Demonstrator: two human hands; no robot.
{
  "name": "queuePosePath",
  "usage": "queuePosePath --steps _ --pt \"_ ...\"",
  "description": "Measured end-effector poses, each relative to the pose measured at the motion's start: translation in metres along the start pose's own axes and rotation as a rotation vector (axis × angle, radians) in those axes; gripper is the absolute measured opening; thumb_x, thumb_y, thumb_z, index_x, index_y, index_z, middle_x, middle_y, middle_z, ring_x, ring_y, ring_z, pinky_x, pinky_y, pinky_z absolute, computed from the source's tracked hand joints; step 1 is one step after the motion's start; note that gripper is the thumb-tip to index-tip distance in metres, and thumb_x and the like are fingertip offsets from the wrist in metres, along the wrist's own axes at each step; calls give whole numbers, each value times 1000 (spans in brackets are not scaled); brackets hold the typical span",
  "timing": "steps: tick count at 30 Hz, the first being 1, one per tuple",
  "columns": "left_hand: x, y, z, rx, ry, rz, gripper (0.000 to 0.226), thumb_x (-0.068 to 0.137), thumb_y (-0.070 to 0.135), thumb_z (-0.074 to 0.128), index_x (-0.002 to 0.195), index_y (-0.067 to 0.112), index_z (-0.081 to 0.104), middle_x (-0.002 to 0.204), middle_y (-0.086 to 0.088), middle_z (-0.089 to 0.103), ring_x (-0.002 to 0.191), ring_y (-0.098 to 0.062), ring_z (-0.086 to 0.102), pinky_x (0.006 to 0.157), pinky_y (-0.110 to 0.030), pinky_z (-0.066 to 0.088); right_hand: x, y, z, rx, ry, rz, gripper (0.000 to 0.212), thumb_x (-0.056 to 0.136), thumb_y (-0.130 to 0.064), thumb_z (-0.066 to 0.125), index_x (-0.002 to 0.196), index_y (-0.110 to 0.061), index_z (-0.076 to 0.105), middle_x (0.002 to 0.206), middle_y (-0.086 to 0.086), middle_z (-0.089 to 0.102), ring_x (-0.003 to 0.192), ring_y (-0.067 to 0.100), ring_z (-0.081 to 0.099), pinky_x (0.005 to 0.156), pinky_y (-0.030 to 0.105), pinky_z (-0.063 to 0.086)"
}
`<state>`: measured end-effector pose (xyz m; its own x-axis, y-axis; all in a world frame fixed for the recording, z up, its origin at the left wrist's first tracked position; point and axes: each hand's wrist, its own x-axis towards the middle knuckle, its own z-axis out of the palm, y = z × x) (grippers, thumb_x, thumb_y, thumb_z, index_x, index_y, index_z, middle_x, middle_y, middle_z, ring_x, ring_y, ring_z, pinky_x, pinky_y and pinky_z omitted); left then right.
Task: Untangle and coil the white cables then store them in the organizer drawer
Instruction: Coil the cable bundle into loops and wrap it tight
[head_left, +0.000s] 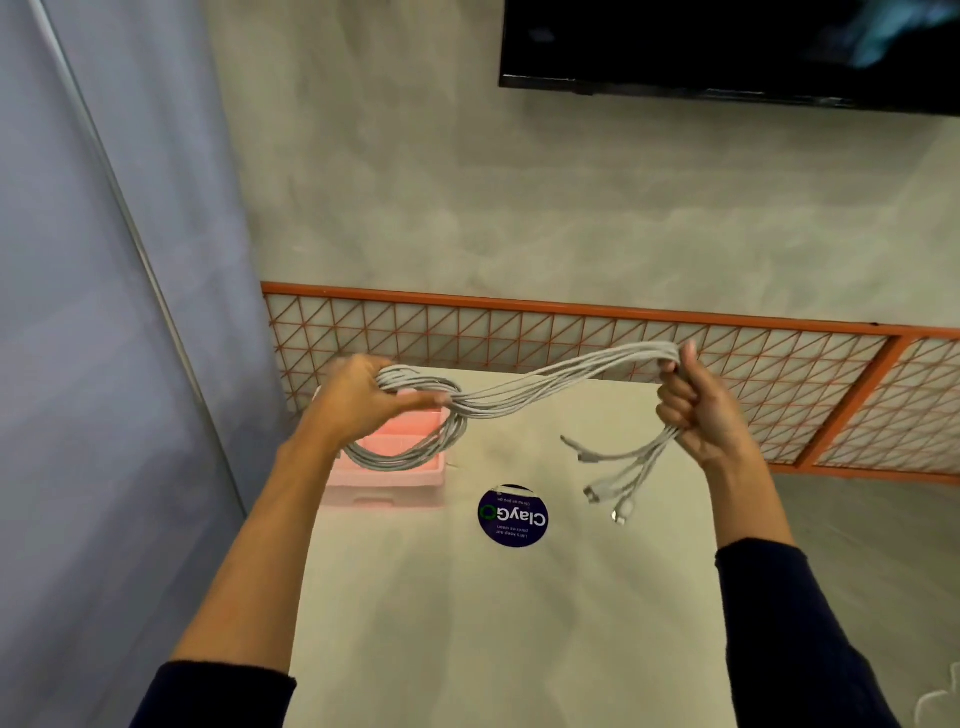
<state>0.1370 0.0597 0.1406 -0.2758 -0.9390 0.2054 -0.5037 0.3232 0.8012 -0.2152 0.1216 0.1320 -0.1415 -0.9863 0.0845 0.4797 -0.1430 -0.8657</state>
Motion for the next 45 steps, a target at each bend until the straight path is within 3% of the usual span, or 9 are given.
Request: queuePosePath --steps 5,11,16,22,25,31,34,40,45 --pt "1 -13 30 243 -2 -25 62 40 66 82 55 16 50 48 4 46 46 -14 38 47 -28 31 10 -34 35 16 0 -114 38 97 -42 36 73 -16 49 41 -13 27 34 2 13 31 12 15" --pt "-2 -18 51 252 152 -131 89 40 92 58 59 5 63 49 -5 59 47 -19 55 46 -32 44 12 -41 56 52 -16 -130 42 96 -42 40 67 -16 57 42 -12 27 31 0 21 30 12 16" --pt "-5 -22 55 156 86 -229 79 46 85 62 67 10 69 57 -6 64 53 -19 57 51 -28 41 10 -37 53 62 -24 -79 45 95 -42 42 63 -17 62 40 -12 28 30 -1 22 29 11 16" --pt "-20 -20 50 -199 -163 -103 49 70 59 62 88 14 74 64 -4 59 59 -13 48 56 -23 38 15 -26 29 131 14 132 49 94 -43 40 55 -18 56 38 -11 20 39 6 3 27 13 10" --pt "-22 -28 46 -407 -10 -208 35 79 58 55 72 27 68 54 5 34 48 -9 28 46 -22 24 16 -10 14 145 74 292 56 97 -43 38 48 -19 50 36 -9 26 41 6 2 27 15 10" --pt "-15 -31 44 -847 177 -330 34 90 39 60 65 23 45 47 12 27 42 -4 23 40 -16 26 11 33 14 -27 58 519 56 99 -45 35 49 -21 40 40 -9 25 31 3 11 27 15 11" --pt "-15 -32 43 -837 244 -340 31 87 40 64 68 20 50 46 12 30 42 -5 27 46 -19 30 12 47 22 -96 18 602 56 100 -44 36 49 -22 38 42 -9 24 28 2 18 27 14 12" --pt "-11 -31 44 -733 514 -304 34 81 35 73 66 18 48 55 4 38 49 -11 34 52 -24 37 8 70 36 -80 -165 833 46 92 -20 31 47 -21 34 40 -8 25 39 6 3 27 16 11" --pt "0 -43 2 -782 629 -254 37 62 38 84 67 21 51 63 3 41 51 -9 37 44 -21 35 -1 85 32 -62 -400 963 51 93 -52 36 53 -21 38 53 -8 16 40 3 9 27 13 16"
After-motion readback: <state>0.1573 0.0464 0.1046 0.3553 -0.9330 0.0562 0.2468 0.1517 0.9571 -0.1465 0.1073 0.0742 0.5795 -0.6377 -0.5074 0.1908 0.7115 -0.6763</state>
